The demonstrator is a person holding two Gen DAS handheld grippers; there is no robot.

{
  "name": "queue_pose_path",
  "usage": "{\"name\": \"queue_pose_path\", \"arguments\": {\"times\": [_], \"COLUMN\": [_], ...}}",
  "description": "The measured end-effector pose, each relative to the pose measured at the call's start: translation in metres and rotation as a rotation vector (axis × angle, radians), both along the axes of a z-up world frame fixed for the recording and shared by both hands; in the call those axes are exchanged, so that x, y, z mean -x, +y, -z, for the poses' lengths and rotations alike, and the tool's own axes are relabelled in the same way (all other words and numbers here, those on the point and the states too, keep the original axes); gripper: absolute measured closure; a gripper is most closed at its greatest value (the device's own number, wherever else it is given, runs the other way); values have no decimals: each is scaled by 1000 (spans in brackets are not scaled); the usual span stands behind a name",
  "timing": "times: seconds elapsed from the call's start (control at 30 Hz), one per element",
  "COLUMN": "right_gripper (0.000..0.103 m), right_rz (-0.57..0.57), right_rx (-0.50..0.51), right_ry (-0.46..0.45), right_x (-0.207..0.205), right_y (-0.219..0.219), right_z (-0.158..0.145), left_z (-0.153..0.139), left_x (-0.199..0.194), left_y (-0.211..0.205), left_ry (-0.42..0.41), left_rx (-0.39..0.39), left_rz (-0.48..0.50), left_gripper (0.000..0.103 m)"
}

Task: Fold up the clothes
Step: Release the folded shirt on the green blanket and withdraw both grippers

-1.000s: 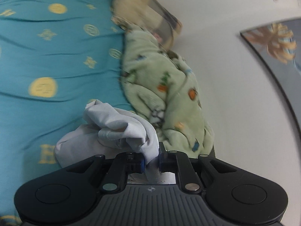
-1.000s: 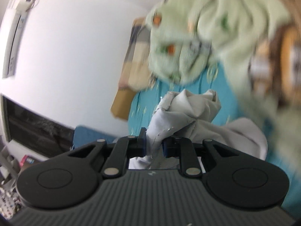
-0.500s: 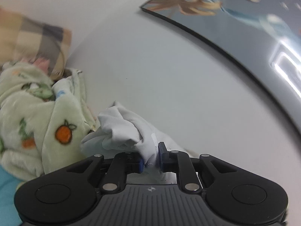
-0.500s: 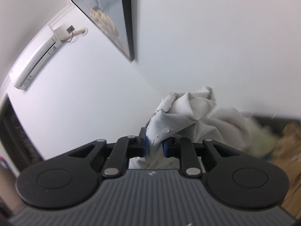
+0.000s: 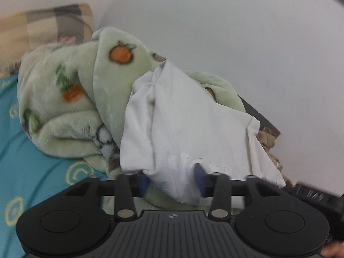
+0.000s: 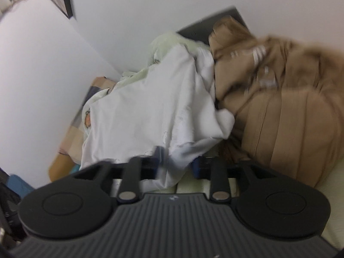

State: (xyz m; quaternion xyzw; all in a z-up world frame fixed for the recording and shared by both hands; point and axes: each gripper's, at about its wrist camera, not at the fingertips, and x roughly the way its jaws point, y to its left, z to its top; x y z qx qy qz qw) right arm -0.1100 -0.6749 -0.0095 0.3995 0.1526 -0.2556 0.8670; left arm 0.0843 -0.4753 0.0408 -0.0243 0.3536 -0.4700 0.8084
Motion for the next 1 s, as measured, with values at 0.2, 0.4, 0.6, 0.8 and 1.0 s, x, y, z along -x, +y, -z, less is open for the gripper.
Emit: {"name": "queue_pose_path", "arguments": {"times": [0.2,0.4,0.6,0.8,1.0], "right_gripper": [7,7,7,7,7], "right_rz": [-5,-22,-41,-39,-47], "right_rx": [120,287,419,501,558], "right_ry": [10,12,4,-35,-33], "right_x": [26,65,114,160,182], "right_y": [39,91,157,214,254], "right_z": [-60,-120,-155,-168,-165], "left_z": [-65,-124,-153,-166,-165], "left_x": [36,103,172,233,285], "left_y": [32,92,162,221,261], "left_ry": [-121,-244,-349,-402,-470], "left_rx": [1,10,30,100,116], "left_rz": [-18,-32,-78,-116,-129], "left_gripper": [1,0,0,0,0]}}
